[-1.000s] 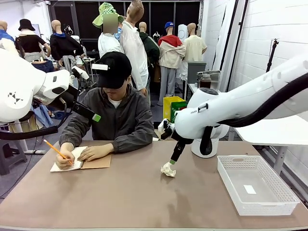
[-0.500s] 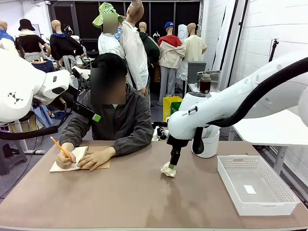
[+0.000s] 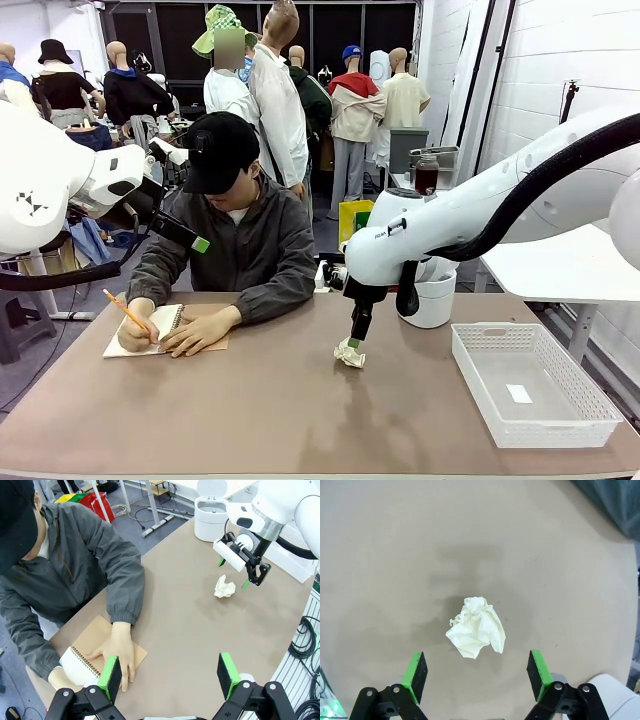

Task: Sort the paper based on its condition.
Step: If a person hands you a paper, place it in the Organizing basket , and if it's crumpled, put it in the Trash can.

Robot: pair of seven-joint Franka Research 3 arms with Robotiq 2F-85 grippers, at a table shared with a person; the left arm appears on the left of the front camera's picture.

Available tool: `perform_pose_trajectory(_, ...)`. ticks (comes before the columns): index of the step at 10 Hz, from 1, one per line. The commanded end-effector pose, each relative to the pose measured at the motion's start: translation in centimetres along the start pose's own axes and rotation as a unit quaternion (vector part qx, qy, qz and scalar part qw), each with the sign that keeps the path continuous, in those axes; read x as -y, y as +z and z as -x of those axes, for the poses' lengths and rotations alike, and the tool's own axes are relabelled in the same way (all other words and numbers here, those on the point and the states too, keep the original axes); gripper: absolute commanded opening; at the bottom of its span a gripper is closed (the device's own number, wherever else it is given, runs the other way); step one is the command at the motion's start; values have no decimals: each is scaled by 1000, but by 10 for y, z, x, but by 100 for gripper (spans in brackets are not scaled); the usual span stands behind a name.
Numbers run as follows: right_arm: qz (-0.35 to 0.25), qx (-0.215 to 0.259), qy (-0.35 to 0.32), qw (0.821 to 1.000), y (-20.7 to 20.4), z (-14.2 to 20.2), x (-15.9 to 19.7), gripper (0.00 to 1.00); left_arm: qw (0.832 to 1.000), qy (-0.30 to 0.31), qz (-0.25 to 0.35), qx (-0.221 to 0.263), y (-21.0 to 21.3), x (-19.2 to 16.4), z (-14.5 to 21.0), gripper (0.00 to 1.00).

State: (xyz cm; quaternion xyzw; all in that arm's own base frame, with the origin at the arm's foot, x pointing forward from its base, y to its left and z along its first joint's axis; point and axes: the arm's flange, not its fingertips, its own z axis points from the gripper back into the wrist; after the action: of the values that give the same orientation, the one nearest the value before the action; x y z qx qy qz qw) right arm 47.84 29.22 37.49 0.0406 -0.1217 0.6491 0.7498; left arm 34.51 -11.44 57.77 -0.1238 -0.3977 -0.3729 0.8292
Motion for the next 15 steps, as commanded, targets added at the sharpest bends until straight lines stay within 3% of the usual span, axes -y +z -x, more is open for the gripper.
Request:
perform_pose_trajectory(1,0,0,0,1000,0,0,0,100,1000,2,3,-2,1,-1,0,100)
perform_pose_trajectory(10,-55,-49,43,996,-25,-10,22,100,1000,2,3,-2,1,-1,0,100)
perform_pose_trajectory(15,-78,-45,65,994,-40,-17,28,100,1000,2,3,-2,1,-1,0,100)
